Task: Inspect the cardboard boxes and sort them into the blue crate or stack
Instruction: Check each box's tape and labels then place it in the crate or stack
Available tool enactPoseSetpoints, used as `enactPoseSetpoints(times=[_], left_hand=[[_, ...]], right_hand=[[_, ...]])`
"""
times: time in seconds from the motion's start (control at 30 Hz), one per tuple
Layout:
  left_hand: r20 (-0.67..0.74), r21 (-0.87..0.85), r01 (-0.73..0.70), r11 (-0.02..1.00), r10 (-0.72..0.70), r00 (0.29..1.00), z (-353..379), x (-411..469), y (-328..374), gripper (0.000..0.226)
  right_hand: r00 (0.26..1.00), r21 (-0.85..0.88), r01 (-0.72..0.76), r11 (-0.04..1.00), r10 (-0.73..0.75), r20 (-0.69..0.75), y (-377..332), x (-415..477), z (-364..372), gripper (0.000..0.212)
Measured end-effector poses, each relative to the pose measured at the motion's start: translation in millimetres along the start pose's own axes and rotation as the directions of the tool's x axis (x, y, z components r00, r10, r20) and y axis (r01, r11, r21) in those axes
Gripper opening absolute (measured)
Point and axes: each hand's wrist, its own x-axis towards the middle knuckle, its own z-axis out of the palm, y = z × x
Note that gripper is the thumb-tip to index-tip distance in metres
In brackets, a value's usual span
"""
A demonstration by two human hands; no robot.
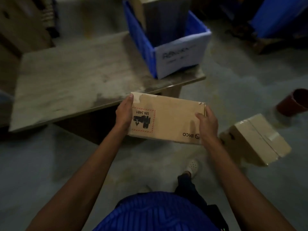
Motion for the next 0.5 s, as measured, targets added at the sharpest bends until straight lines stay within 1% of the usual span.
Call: enactPoseSetpoints(times=[0.1,0.2,0.27,0.37,0.4,0.5], left_hand=[[-0.132,-0.02,-0.025,0.999,0.022,0.991,-67,-9,10,0.06],[-0.242,-0.033,-0.011,0.999,0.002,0.97,-121,-13,21,0.06],[-0.297,-0.068,-0.011,0.998,-0.01,0.955,-152,-12,27,0.058],[-0.371,-0.109,-0.056,0.992,0.012,0.929,-188,-9,39,0.06],[-0.391,-0.105,-0.079,0.991,0.032,0.92,-197,-6,42,0.057],[-0.448,-0.115,-0.18,0.977,0.111,0.887,-218,5,51,0.036]], right_hand=[[0.998,0.043,0.048,0.998,-0.05,0.043,-28,-30,49,0.06],[0.992,0.109,0.084,0.991,-0.093,0.082,-55,-51,90,0.06],[0.987,0.142,0.105,0.984,-0.121,0.109,-75,-59,114,0.056],[0.973,0.201,0.143,0.969,-0.175,0.151,-110,-64,145,0.047],[0.968,0.22,0.159,0.962,-0.196,0.158,-121,-62,156,0.045],[0.949,0.305,0.221,0.927,-0.276,0.153,-153,-55,186,0.04]])
